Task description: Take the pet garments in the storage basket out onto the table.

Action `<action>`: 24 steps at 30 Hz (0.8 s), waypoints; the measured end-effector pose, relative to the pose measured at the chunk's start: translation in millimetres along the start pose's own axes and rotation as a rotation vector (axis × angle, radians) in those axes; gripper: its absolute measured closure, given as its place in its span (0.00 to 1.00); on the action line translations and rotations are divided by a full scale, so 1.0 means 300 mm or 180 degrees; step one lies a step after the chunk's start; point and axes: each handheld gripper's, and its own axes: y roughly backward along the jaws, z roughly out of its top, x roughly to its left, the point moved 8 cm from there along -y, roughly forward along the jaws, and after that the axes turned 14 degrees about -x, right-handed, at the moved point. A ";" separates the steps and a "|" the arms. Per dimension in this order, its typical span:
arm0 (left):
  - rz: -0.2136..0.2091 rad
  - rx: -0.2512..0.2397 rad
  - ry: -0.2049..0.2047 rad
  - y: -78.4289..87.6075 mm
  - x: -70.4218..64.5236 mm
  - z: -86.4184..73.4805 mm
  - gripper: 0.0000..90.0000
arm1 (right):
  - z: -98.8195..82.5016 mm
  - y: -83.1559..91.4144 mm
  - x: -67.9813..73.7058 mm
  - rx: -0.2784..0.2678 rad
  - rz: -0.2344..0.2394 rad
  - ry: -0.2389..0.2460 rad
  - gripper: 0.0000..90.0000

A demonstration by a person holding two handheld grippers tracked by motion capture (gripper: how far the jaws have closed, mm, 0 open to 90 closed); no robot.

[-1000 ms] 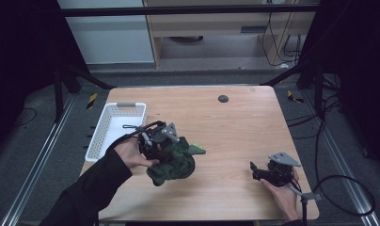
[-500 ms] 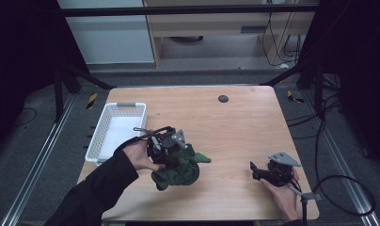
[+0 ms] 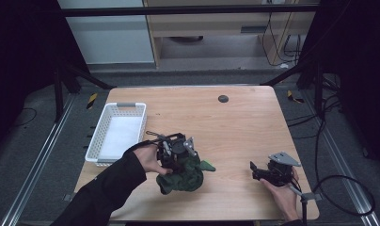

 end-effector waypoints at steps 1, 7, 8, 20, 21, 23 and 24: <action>-0.0008 0.0016 -0.0007 -0.009 -0.001 -0.002 0.77 | 0.000 0.000 0.000 0.0001 0.0000 0.0004 0.07; -0.0066 0.0095 -0.0049 -0.052 0.000 -0.013 0.77 | 0.000 0.000 0.001 0.0003 -0.0001 0.0004 0.07; -0.0073 0.0091 -0.0051 -0.058 0.000 -0.014 0.77 | 0.000 0.000 0.001 0.0003 0.0000 0.0004 0.07; -0.0123 0.0216 -0.0055 -0.127 0.009 -0.053 0.76 | -0.001 -0.001 0.002 0.0011 0.0006 0.0005 0.07; -0.0133 0.0213 -0.0060 -0.131 0.008 -0.054 0.76 | -0.001 -0.001 0.002 0.0009 0.0007 0.0009 0.07; -0.0143 0.0221 -0.0077 -0.142 0.006 -0.059 0.75 | -0.001 -0.001 0.002 0.0012 0.0006 0.0007 0.07; -0.0137 0.0229 -0.0091 -0.147 0.005 -0.061 0.75 | -0.001 -0.001 0.002 0.0014 0.0006 0.0007 0.07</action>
